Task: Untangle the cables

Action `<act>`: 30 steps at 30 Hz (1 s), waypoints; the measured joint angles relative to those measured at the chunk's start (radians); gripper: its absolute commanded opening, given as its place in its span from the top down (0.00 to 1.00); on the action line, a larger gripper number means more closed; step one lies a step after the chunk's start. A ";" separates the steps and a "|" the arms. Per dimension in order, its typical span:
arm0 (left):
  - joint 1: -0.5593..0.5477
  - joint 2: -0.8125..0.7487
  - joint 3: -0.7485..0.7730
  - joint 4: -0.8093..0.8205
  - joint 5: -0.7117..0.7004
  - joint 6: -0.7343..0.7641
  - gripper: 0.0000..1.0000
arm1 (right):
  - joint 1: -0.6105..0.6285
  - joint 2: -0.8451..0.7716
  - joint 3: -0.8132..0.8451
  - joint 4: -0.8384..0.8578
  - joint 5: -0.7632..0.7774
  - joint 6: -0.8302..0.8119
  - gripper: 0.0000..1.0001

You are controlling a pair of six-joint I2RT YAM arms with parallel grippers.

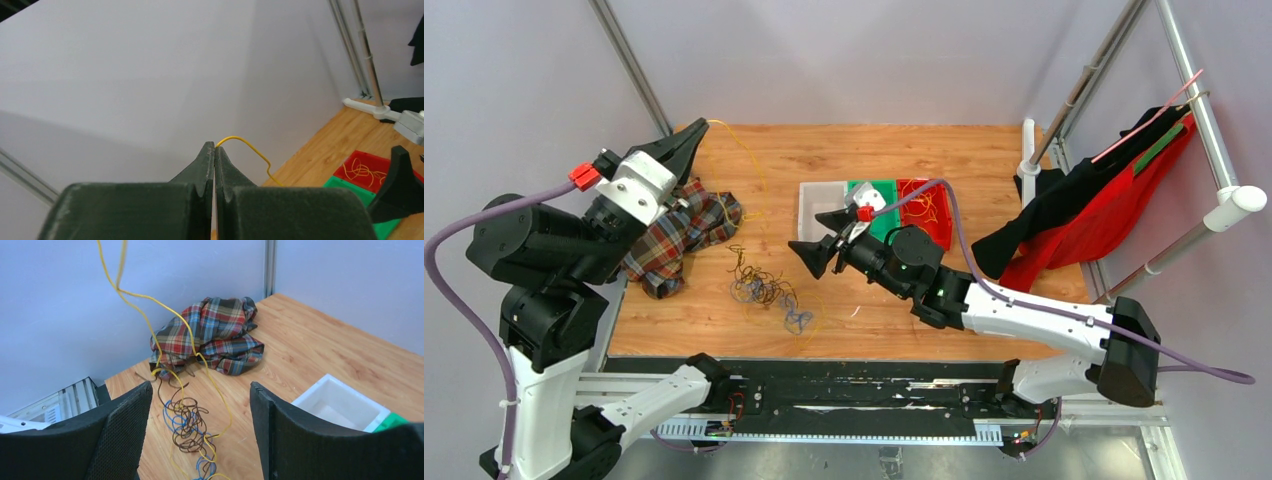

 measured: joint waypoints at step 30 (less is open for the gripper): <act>0.000 -0.008 -0.032 -0.137 0.190 -0.026 1.00 | -0.153 0.298 0.536 -0.360 -0.727 -0.102 0.30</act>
